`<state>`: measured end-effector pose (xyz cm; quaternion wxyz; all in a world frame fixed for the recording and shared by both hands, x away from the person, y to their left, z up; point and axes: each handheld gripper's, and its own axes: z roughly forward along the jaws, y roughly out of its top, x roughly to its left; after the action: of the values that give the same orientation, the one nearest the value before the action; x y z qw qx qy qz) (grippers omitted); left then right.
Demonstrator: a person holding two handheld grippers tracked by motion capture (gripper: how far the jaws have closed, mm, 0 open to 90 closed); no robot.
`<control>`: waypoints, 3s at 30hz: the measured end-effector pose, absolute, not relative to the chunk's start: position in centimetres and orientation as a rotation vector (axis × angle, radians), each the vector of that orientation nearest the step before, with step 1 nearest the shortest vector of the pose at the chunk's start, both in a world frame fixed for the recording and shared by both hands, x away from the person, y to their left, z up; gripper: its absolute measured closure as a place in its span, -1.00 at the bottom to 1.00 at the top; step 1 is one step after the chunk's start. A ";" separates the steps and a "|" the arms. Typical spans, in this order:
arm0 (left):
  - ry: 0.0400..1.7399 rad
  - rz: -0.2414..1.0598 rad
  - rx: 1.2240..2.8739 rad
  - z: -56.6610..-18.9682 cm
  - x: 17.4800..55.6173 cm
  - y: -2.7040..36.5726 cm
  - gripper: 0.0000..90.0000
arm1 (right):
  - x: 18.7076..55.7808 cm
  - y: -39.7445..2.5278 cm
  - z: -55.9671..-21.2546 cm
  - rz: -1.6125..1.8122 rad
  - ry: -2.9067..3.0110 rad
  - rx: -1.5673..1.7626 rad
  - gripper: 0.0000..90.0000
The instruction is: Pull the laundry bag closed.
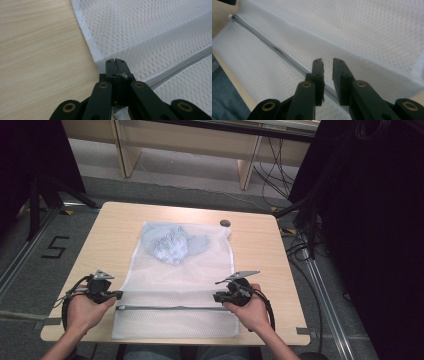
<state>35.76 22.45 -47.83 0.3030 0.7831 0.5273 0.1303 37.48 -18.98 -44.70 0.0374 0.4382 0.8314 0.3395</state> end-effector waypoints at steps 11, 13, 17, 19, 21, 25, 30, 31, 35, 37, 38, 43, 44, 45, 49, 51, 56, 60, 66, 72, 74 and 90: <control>1.455 0.308 2.100 -48.0 35.7 22.3 1.00 | 36.6 -14.9 -45.0 1.110 2.596 1.230 0.74; 1.460 0.272 2.130 -48.0 35.7 22.5 1.00 | 36.7 -14.4 -44.9 1.090 2.621 1.232 0.74; 1.471 0.252 2.140 -48.3 35.8 22.5 1.00 | 37.0 -13.0 -44.7 1.091 2.645 1.222 0.74; 1.472 0.256 2.165 -48.2 35.9 22.5 1.00 | 37.3 -12.1 -44.8 1.105 2.640 1.186 0.74; 1.487 0.219 2.167 -48.5 36.0 22.5 1.00 | 37.2 -11.6 -44.9 1.100 2.644 1.212 0.74; 1.543 0.182 2.124 -48.9 35.9 22.5 1.00 | 37.4 -9.9 -45.2 1.096 2.670 1.162 0.74; 1.546 0.157 2.146 -48.9 35.8 22.4 1.00 | 37.2 -8.2 -45.6 1.090 2.700 1.144 0.73; 1.548 0.156 2.143 -49.0 35.8 22.4 1.00 | 37.1 -8.0 -45.4 1.067 2.721 1.156 0.73; 1.564 0.147 2.126 -49.3 35.8 22.3 0.99 | 36.9 -6.8 -45.7 1.061 2.737 1.137 0.73; 1.567 0.144 2.128 -49.3 35.8 22.3 0.99 | 37.0 -6.2 -46.0 1.080 2.753 1.090 0.73; 1.569 0.143 2.126 -49.3 35.8 22.3 0.99 | 37.0 -5.8 -46.1 1.077 2.762 1.072 0.72; 1.578 0.125 2.126 -49.3 35.8 22.4 0.99 | 36.9 -3.9 -46.5 1.089 2.800 1.041 0.71; 1.571 0.109 2.135 -49.3 35.9 22.6 0.99 | 36.9 -3.7 -46.6 1.091 2.802 1.025 0.70; 1.572 0.107 2.142 -49.2 35.9 22.6 0.99 | 36.8 -3.3 -46.6 1.087 2.804 1.039 0.70; 1.577 0.108 2.140 -49.2 35.9 22.6 0.99 | 36.8 -2.3 -46.9 1.097 2.822 1.024 0.69; 1.584 0.110 2.136 -49.2 35.9 22.5 0.99 | 36.8 -1.7 -47.3 1.099 2.831 1.002 0.68; 1.604 0.102 2.118 -49.2 35.9 22.4 0.99 | 36.6 -0.7 -47.5 1.084 2.851 1.024 0.67; 1.589 0.082 2.127 -49.2 36.0 22.8 0.99 | 36.8 -0.1 -47.7 1.100 2.861 1.013 0.65; 1.605 0.079 2.111 -49.3 36.1 22.8 0.99 | 36.7 0.4 -48.1 1.098 2.866 1.037 0.64; 1.603 0.077 2.110 -49.3 36.1 22.8 0.99 | 36.7 1.2 -48.4 1.094 2.884 1.036 0.63; 1.598 0.072 2.125 -49.2 36.2 23.0 0.99 | 36.7 1.6 -48.4 1.091 2.887 1.019 0.63; 1.593 0.079 2.117 -49.3 36.0 23.0 0.99 | 37.3 3.9 -48.4 1.098 2.917 1.001 0.59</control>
<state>36.03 22.97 -49.29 0.2432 0.7748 0.5829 0.0288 37.28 3.94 -48.43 -0.0659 0.3051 0.8891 0.3347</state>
